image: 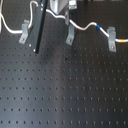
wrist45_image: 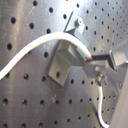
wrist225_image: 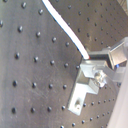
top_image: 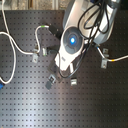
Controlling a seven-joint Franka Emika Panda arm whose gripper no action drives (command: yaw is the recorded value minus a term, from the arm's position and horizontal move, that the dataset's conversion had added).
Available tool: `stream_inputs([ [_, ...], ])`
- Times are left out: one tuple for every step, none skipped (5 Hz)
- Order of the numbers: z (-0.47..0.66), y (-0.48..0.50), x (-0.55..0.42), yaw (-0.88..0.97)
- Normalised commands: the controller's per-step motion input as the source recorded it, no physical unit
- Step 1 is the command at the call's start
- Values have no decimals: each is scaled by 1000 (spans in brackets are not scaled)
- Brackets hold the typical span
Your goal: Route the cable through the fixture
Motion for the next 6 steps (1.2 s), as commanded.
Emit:
stream_inputs([
  [115,-194,-381,411],
  [0,10,-11,0],
  [-3,90,94,0],
  [-3,186,235,83],
  [-4,242,469,294],
  [69,-178,154,80],
])
